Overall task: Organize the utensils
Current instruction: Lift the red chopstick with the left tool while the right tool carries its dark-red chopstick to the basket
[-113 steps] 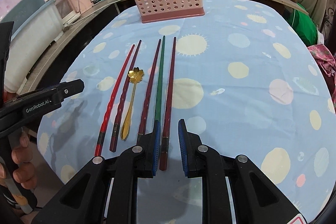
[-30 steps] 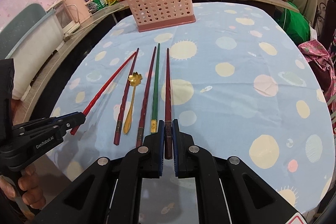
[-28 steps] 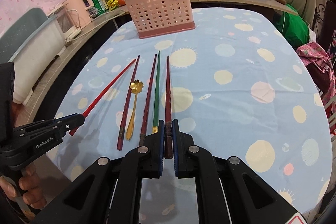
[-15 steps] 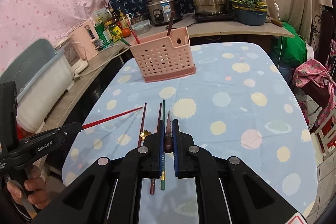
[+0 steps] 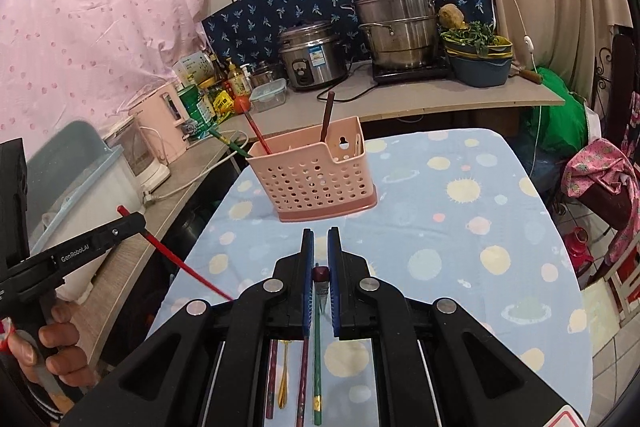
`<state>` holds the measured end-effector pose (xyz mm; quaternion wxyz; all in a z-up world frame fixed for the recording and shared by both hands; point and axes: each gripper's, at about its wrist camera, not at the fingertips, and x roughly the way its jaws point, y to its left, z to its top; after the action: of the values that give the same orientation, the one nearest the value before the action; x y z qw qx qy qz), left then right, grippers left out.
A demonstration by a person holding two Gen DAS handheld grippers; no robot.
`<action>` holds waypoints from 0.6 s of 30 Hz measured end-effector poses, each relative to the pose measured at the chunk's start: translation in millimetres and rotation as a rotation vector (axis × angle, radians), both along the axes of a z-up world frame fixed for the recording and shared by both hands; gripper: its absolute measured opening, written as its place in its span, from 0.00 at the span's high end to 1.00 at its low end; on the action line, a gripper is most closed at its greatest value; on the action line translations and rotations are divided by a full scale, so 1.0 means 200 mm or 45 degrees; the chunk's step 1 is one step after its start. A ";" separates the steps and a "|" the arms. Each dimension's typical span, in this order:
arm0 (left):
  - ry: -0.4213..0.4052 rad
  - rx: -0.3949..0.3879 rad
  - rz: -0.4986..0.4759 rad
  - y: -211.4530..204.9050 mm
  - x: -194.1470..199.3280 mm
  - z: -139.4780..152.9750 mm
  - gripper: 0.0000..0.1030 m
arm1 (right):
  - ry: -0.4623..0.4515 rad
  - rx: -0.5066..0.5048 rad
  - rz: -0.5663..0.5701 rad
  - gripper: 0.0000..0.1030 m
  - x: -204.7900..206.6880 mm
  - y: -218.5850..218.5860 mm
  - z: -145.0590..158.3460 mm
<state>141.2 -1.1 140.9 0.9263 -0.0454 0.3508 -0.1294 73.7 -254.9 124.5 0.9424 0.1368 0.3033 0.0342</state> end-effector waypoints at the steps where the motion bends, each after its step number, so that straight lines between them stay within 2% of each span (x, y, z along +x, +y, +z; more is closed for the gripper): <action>1: -0.007 -0.002 -0.003 -0.01 0.02 0.02 0.93 | -0.006 0.001 -0.002 0.94 0.02 0.00 0.01; 8: -0.114 -0.006 0.002 -0.04 0.15 0.21 0.93 | -0.081 0.033 -0.009 0.93 0.15 -0.04 0.15; 18: -0.349 -0.058 0.046 -0.11 0.40 0.61 0.93 | -0.338 0.098 -0.083 0.94 0.45 -0.12 0.54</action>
<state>222.1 -23.1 262.1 0.9665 -0.0546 0.2171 -0.1257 163.3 -278.4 232.4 0.9689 0.1769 0.1699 0.0329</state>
